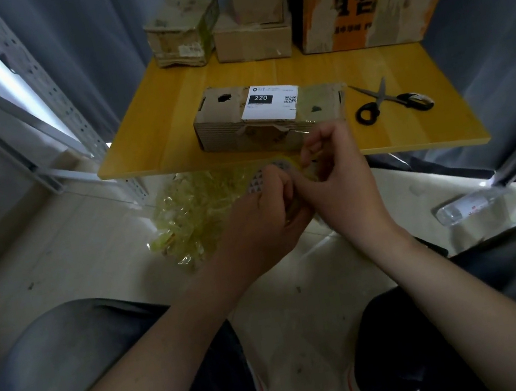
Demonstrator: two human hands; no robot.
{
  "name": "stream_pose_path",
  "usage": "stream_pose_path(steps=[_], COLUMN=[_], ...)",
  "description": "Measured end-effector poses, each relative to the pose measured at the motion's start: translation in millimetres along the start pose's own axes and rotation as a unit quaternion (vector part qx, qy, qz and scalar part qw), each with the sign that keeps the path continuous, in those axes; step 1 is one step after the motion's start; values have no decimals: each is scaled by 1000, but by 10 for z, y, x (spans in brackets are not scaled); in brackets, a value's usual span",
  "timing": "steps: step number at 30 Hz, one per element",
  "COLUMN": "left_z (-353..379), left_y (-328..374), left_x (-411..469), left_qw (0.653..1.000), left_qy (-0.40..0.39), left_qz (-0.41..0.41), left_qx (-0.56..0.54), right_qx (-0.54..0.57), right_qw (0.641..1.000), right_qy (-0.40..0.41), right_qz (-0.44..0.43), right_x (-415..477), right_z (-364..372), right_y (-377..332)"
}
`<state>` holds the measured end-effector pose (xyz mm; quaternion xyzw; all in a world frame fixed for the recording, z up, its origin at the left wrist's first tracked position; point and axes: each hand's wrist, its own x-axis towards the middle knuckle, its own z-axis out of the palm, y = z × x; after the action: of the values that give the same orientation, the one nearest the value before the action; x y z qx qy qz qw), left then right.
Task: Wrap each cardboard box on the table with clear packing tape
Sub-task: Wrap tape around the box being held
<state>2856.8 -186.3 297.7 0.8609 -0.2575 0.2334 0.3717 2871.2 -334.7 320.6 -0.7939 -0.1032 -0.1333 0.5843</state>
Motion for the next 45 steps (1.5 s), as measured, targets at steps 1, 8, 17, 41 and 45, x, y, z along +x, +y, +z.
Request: stream_pose_path(steps=[1,8,17,41,45], left_z=[4,23,12,-52,-177], left_y=[1,-4,4,69,85], left_x=[-5,-30,3,13,77], left_qw=[1000,999,997,999,984], left_qy=[5,26,50,12,-9], left_qz=[4,6,42,-12,-109], left_qx=[3,18,38,-29,-140], right_qx=[1,-21,-17,14,-12], right_qw=[1000,998,997,997,998], right_qy=[7,50,74,67,57], right_qz=[-4,-34,-33,-29,-21], right_x=[-22,-92,-118,-83,61], right_z=[21,79,109,81,-75], right_y=[-1,-22,-7,-29,-81])
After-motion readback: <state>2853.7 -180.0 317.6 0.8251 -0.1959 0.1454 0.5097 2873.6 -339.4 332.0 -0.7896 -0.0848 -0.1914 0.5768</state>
